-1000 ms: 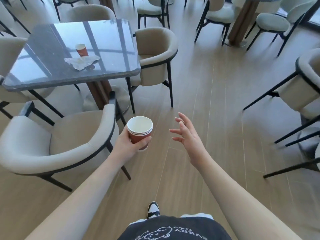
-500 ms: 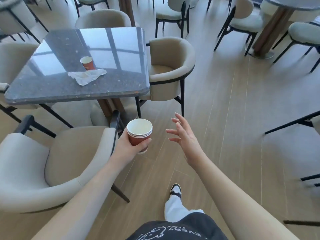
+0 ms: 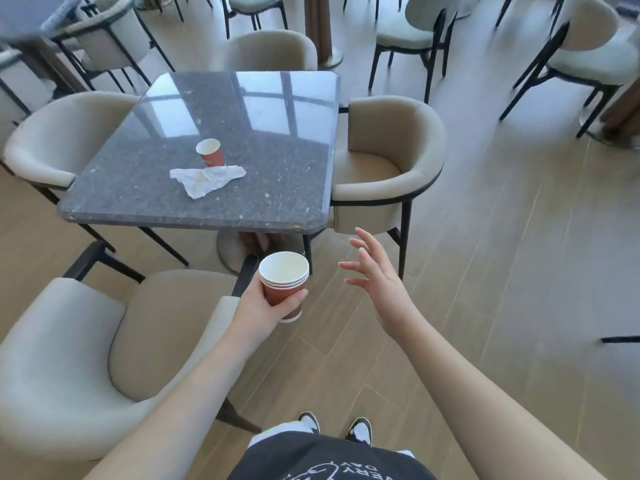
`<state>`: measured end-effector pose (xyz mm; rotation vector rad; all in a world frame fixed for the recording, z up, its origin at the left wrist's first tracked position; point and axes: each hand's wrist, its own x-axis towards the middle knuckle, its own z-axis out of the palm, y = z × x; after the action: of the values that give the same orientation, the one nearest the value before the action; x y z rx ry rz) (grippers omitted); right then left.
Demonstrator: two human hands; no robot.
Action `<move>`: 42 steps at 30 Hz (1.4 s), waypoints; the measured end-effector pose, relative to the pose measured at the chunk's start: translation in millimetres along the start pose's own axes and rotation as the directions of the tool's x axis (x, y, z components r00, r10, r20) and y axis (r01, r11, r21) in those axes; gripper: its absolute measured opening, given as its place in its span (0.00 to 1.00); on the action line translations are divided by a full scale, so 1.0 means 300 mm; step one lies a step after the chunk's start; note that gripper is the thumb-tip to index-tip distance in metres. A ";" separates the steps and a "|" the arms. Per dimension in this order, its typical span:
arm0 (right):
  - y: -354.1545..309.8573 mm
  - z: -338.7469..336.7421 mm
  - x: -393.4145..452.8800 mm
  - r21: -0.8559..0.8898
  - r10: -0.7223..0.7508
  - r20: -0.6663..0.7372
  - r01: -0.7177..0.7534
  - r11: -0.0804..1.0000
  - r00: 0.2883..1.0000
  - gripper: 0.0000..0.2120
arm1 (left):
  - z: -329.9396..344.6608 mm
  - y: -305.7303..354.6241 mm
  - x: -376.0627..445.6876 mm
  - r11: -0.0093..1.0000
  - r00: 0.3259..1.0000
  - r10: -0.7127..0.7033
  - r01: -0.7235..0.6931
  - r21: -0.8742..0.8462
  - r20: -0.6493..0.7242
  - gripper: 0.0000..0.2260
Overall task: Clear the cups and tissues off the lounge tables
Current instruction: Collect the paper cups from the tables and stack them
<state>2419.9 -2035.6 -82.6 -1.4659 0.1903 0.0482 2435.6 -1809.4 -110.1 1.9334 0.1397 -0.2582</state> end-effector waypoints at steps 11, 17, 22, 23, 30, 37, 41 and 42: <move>-0.028 0.188 0.444 -0.061 0.019 0.130 -0.011 0.998 0.991 0.18 | -0.153 -0.004 0.388 0.995 0.993 -0.026 0.015 -0.101 -0.111 0.31; -0.074 0.342 0.741 -0.110 0.032 0.145 -0.016 0.994 0.989 0.20 | -0.291 -0.017 0.649 0.994 0.989 -0.045 0.030 -0.107 -0.140 0.29; -0.103 0.466 0.930 -0.144 0.035 0.181 -0.008 0.990 0.983 0.17 | -0.397 -0.013 0.824 0.997 0.987 -0.041 0.029 -0.074 -0.156 0.25; -0.106 0.483 0.960 -0.150 0.034 0.194 -0.005 0.989 0.980 0.17 | -0.410 -0.010 0.850 0.997 0.985 -0.044 0.032 -0.076 -0.165 0.25; -0.136 0.580 1.225 -0.175 0.086 0.263 -0.040 0.984 0.961 0.20 | -0.462 -0.020 0.992 0.982 0.959 -0.142 0.107 -0.153 -0.245 0.34; -0.082 0.730 1.537 -0.254 0.169 0.344 -0.081 0.964 0.924 0.20 | -0.506 -0.004 1.118 0.967 0.899 -0.240 0.187 -0.174 -0.368 0.30; -0.051 0.844 1.718 -0.419 0.243 0.327 -0.091 0.903 0.913 0.25 | -0.543 -0.006 1.183 0.958 0.873 -0.278 0.222 -0.182 -0.401 0.26; -0.043 0.871 1.757 -0.456 0.243 0.337 -0.069 0.887 0.910 0.26 | -0.551 -0.003 1.194 0.956 0.864 -0.284 0.226 -0.185 -0.416 0.26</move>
<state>2966.2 -1822.1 -128.7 -1.8516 -0.0294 0.5442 2801.3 -1664.6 -140.7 1.8125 0.7022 0.0203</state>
